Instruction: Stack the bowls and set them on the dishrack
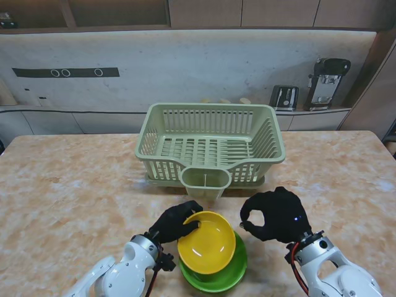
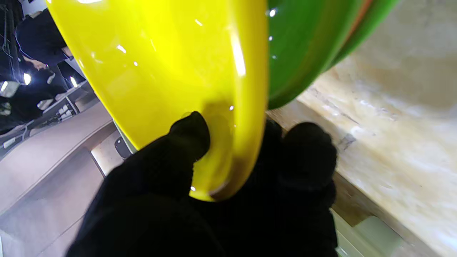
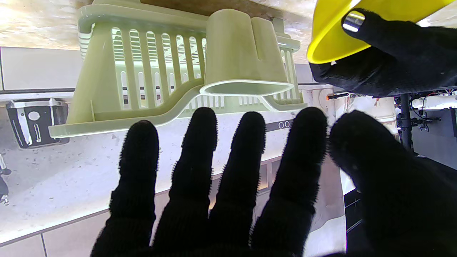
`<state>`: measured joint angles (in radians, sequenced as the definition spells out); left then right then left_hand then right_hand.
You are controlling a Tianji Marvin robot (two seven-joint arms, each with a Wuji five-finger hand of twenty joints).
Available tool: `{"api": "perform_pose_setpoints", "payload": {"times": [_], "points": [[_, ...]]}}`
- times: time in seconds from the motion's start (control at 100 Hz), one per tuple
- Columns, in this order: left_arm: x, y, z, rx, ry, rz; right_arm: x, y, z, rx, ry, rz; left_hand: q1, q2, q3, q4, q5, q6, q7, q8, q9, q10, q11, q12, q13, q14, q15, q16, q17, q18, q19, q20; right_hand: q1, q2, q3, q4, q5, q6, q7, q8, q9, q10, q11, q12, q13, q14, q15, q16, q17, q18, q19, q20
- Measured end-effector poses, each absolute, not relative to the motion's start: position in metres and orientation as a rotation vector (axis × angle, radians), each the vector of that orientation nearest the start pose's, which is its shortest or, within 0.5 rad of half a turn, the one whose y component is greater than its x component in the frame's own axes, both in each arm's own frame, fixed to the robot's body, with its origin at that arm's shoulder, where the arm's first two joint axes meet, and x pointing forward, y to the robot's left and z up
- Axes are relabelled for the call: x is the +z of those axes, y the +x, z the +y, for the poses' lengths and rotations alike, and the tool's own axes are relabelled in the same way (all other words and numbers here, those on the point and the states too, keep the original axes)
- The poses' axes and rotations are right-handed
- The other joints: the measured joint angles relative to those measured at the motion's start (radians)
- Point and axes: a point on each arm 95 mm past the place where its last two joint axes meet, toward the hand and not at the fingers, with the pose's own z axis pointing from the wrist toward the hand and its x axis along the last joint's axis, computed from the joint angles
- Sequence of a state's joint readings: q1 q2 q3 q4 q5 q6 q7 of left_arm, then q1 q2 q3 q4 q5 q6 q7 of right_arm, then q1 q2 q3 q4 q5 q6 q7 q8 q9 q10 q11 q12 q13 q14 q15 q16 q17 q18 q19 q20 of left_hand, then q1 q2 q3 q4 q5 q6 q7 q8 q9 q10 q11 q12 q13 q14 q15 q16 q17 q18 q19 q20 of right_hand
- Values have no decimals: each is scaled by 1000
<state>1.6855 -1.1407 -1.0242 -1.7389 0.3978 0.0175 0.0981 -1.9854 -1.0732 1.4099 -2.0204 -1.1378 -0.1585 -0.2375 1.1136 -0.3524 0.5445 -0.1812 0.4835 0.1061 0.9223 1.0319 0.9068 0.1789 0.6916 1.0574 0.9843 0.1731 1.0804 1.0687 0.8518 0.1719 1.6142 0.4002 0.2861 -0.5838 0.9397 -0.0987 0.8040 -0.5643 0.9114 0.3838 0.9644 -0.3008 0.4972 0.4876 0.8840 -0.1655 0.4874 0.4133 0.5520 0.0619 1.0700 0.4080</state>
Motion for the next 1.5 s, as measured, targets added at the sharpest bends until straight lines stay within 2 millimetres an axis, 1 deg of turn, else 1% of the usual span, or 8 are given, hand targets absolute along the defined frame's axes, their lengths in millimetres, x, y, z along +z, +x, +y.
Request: {"api": "perform_pose_setpoints", "payload": {"times": [0.3, 0.52, 0.68, 0.83, 0.9, 0.95, 1.16, 1.5], "points": [[-343, 334, -99, -1986, -1824, 1342, -262, 294, 7, 1717, 899, 1378, 52, 1, -2, -13, 3, 8, -89, -136, -1, 20, -177, -13, -82, 66, -99, -59, -111, 69, -114, 39, 0, 0, 0, 0, 0, 0, 0, 0, 0, 0, 0, 0, 0, 0, 0, 0, 0, 0, 0, 0], [-342, 336, -99, -1979, -1783, 1395, -262, 294, 7, 1717, 899, 1378, 64, 3, -25, -12, 7, 8, -199, -290, -50, 18, -329, -86, -130, 66, -151, -114, -213, 98, -209, 86, 0, 0, 0, 0, 0, 0, 0, 0, 0, 0, 0, 0, 0, 0, 0, 0, 0, 0, 0, 0], [-342, 336, -98, -1988, -1768, 1417, -262, 294, 7, 1718, 899, 1379, -46, 9, 37, 11, 25, -16, -270, -374, -117, 19, -328, -201, -188, 66, -241, -193, -288, 124, -262, 131, 0, 0, 0, 0, 0, 0, 0, 0, 0, 0, 0, 0, 0, 0, 0, 0, 0, 0, 0, 0], [-340, 335, -98, -2004, -1738, 1437, -263, 295, 7, 1719, 899, 1380, -50, 20, -207, 21, 27, -16, -304, -395, -176, 20, -283, -412, -243, 80, -305, -237, -365, 164, -314, 175, 0, 0, 0, 0, 0, 0, 0, 0, 0, 0, 0, 0, 0, 0, 0, 0, 0, 0, 0, 0], [-340, 335, -97, -2009, -1719, 1444, -263, 295, 7, 1720, 899, 1381, 18, 87, -470, 53, 41, -16, -340, -396, -176, 20, -281, -454, -277, 87, -337, -256, -409, 184, -341, 198, 0, 0, 0, 0, 0, 0, 0, 0, 0, 0, 0, 0, 0, 0, 0, 0, 0, 0, 0, 0], [-339, 335, -96, -2007, -1702, 1451, -263, 295, 7, 1720, 898, 1381, 22, 104, -542, 54, 60, -17, -354, -406, -200, 20, -307, -479, -310, 162, -430, -309, -444, 202, -357, 201, 0, 0, 0, 0, 0, 0, 0, 0, 0, 0, 0, 0, 0, 0, 0, 0, 0, 0, 0, 0], [-340, 333, -91, -1989, -1626, 1477, -263, 295, 7, 1721, 898, 1381, -63, 157, -577, 63, 70, -27, -443, -449, -225, 21, -365, -538, -357, 188, -535, -393, -508, 237, -401, 203, 0, 0, 0, 0, 0, 0, 0, 0, 0, 0, 0, 0, 0, 0, 0, 0, 0, 0, 0, 0], [-336, 329, -84, -1981, -1571, 1436, -263, 294, 7, 1727, 892, 1380, -123, 171, -573, 63, 81, -24, -494, -502, -226, 21, -378, -560, -370, 195, -560, -419, -539, 244, -430, 203, 0, 0, 0, 0, 0, 0, 0, 0, 0, 0, 0, 0, 0, 0, 0, 0, 0, 0, 0, 0]]}}
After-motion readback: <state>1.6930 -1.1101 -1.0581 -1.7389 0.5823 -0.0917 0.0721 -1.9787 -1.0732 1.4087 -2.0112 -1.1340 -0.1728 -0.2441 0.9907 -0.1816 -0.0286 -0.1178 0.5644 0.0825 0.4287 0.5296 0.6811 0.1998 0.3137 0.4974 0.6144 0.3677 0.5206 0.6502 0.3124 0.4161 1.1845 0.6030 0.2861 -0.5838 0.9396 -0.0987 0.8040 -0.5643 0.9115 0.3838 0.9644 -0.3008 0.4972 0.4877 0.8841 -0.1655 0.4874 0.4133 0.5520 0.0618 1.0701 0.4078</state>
